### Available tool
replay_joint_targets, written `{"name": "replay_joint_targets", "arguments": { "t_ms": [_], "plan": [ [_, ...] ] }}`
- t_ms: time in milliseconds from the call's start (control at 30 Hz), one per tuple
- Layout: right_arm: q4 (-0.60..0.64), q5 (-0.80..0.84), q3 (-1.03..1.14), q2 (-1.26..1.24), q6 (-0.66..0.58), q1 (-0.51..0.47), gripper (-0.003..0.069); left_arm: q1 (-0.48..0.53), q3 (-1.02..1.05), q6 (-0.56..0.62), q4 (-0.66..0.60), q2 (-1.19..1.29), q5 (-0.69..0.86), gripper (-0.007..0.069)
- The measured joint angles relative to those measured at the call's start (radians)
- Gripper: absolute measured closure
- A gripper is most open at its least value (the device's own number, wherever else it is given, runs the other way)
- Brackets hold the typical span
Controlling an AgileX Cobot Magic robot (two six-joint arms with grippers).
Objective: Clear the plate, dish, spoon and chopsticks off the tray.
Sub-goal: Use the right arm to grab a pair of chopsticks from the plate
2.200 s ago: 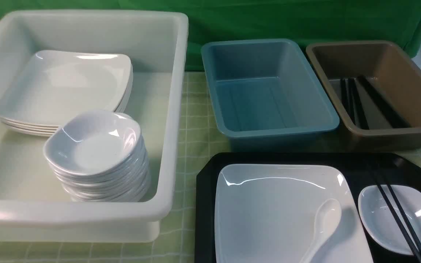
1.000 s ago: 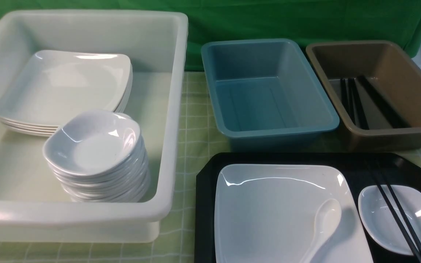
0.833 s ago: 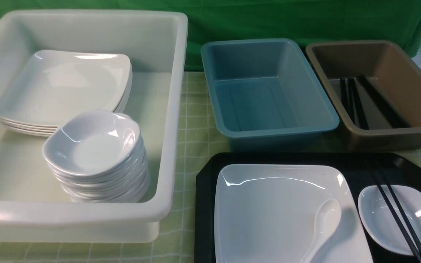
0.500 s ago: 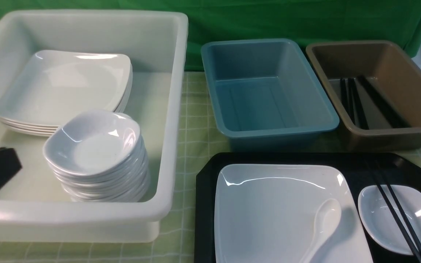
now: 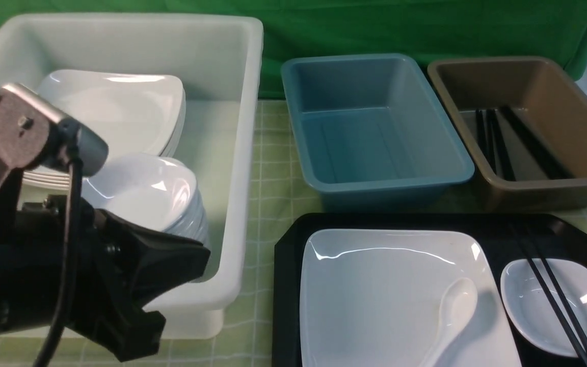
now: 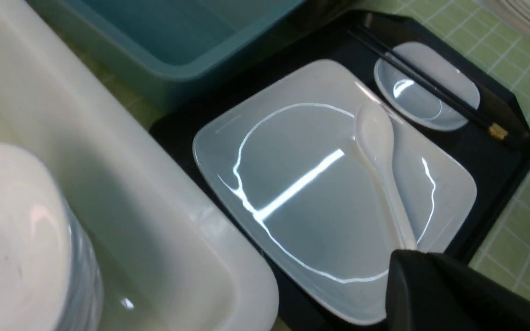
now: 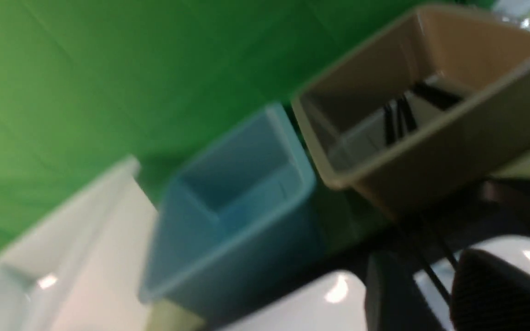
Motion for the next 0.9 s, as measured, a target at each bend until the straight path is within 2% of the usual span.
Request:
{"name": "replay_joint_targets", "arguments": {
  "t_ms": [67,133,167,200,233,400,467,500,533,667,800,900],
  "plan": [
    [0.001,0.048,-0.028,0.011,0.005,0.009,0.0458,0.0,-0.002,0.005,0.0,0.0,-0.021,0.0615],
    [0.003,0.177,-0.135,0.088,-0.061,0.04,0.0505,0.0,-0.003,0.008,0.0,0.0,-0.062,0.0615],
    [0.003,0.26,-0.213,0.161,-0.136,0.062,0.0515,0.0,-0.003,0.01,0.0,0.0,-0.077,0.0615],
    [0.002,0.383,-0.327,0.284,-0.227,0.092,0.0517,0.0,-0.003,0.016,0.0,0.002,-0.096,0.0615],
    [0.0,0.399,-0.341,0.319,-0.252,0.096,0.0517,0.0,-0.003,0.016,0.0,0.002,-0.1,0.0615],
    [-0.059,0.755,-0.646,0.758,-0.438,0.139,0.0471,0.0,-0.003,0.067,0.0,-0.01,-0.128,0.0615],
    [-0.092,0.802,-0.694,0.833,-0.453,0.139,0.0447,0.0,-0.003,0.076,0.0,-0.022,-0.129,0.0615],
    [-0.158,0.844,-0.749,0.965,-0.454,0.139,0.0404,0.0,-0.003,0.083,0.0,-0.038,-0.129,0.0615],
    [-0.166,0.846,-0.755,0.965,-0.454,0.139,0.0398,0.0,-0.003,0.085,0.0,-0.042,-0.129,0.0615],
    [-0.33,0.871,-0.837,1.192,-0.411,0.138,0.0284,0.0,-0.004,0.088,0.0,-0.081,-0.128,0.0615],
    [-0.347,0.844,-0.863,1.339,-0.397,0.104,0.0216,0.0,-0.004,0.088,0.0,-0.095,-0.111,0.0615],
    [-0.346,0.814,-0.866,1.427,-0.398,0.067,0.0205,0.0,-0.004,0.088,0.0,-0.095,-0.096,0.0615]
  ]
}}
